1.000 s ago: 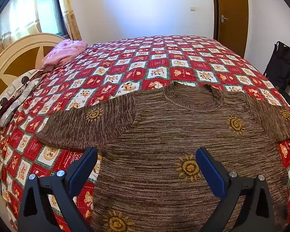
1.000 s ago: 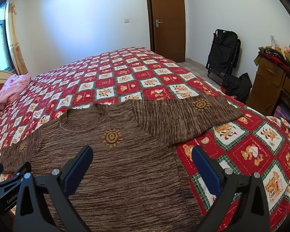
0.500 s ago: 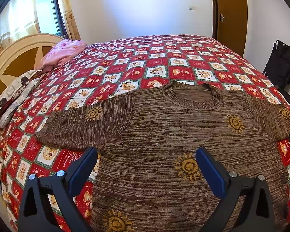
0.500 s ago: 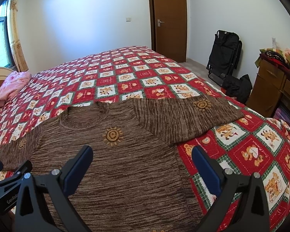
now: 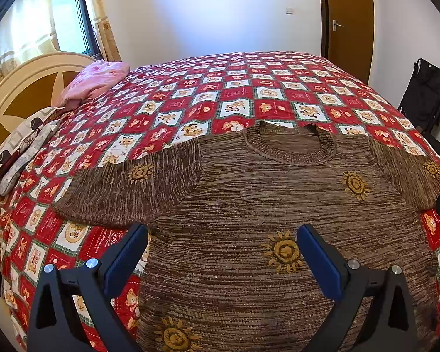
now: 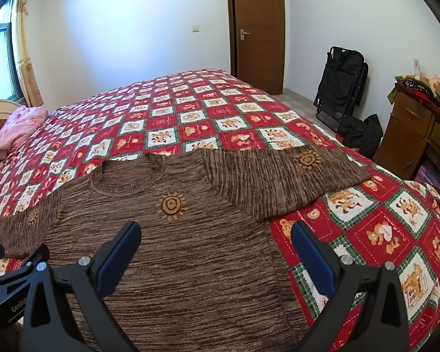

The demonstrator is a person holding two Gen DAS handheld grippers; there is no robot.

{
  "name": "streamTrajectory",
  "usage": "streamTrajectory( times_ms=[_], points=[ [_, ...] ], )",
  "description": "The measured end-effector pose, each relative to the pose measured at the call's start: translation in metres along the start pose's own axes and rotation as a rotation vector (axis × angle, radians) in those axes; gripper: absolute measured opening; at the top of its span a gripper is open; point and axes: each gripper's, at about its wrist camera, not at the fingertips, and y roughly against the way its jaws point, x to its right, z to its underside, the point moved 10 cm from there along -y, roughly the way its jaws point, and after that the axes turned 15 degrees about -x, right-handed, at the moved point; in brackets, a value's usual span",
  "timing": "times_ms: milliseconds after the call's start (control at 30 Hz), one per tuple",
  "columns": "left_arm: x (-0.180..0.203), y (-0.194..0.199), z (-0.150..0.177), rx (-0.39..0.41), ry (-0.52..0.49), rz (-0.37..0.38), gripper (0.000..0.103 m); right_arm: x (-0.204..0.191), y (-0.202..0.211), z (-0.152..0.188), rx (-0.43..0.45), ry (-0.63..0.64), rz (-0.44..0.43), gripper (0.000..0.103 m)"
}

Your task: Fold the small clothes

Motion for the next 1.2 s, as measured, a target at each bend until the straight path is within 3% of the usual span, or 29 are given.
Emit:
streamTrajectory(
  times_ms=[1200],
  points=[
    [0.009,-0.001,-0.002,-0.018,-0.019,0.014,0.102,0.005,-0.006,-0.004,-0.012,-0.010,-0.008,0.103]
  ],
)
